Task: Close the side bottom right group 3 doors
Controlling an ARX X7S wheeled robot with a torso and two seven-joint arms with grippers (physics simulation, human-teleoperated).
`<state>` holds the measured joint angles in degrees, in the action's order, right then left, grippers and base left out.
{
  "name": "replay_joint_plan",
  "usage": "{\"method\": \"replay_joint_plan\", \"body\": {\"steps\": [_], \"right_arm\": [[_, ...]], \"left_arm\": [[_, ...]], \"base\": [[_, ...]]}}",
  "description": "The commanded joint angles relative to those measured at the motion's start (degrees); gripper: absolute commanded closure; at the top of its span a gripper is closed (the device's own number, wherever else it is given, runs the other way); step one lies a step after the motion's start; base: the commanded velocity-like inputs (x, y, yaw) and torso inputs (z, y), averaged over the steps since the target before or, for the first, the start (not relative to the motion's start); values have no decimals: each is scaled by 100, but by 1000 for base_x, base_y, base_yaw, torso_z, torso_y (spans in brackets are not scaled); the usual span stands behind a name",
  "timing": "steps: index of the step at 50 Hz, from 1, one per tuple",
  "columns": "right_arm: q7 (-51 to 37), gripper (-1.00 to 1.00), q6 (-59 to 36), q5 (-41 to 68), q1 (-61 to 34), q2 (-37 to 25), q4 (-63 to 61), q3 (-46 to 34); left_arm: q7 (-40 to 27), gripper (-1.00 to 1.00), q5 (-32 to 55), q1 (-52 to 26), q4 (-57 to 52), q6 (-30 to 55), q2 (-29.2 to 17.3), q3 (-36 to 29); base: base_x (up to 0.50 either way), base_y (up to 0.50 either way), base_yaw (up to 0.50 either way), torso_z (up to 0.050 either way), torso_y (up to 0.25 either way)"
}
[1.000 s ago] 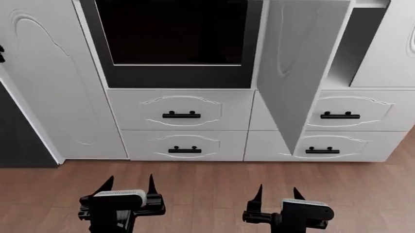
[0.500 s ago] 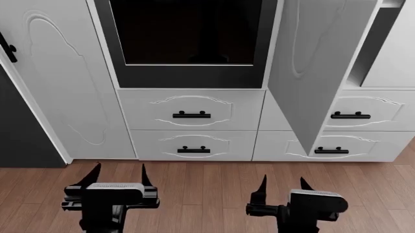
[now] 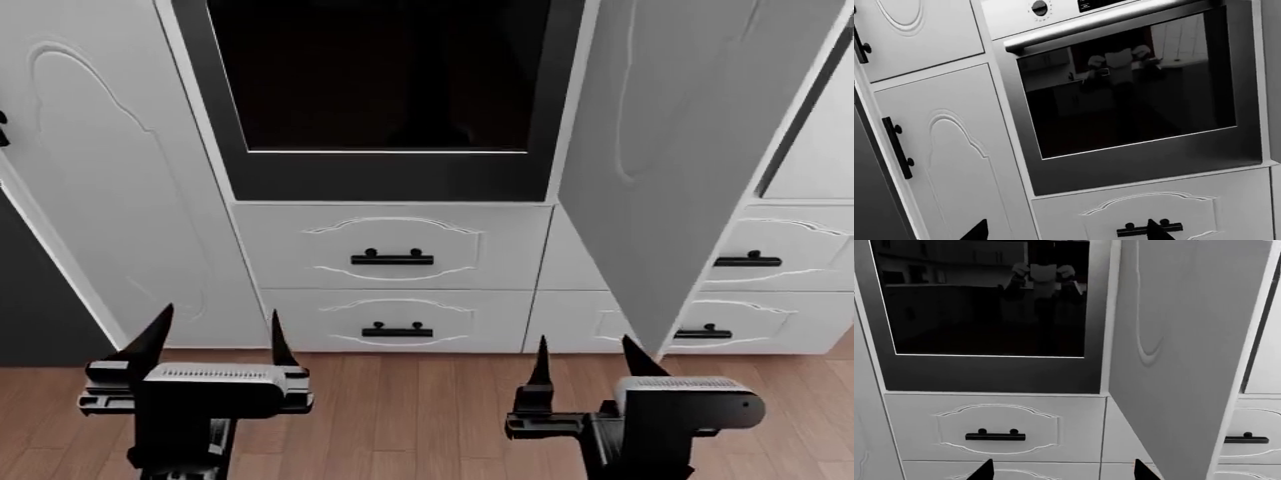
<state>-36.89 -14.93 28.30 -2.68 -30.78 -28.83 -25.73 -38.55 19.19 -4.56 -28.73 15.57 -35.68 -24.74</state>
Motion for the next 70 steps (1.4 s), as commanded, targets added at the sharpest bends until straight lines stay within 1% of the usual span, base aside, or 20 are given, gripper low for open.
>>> {"method": "replay_joint_plan", "body": {"steps": [1, 70], "right_arm": [[3, -100, -15, 48, 37, -73, -184, 16], [14, -100, 132, 2, 80, -82, -94, -41]], "left_arm": [[-34, -100, -30, 6, -81, 41, -44, -11], [-34, -100, -61, 35, -84, -28, -56, -74]], "base": [[500, 4, 0, 0, 0], [500, 4, 0, 0, 2]]}}
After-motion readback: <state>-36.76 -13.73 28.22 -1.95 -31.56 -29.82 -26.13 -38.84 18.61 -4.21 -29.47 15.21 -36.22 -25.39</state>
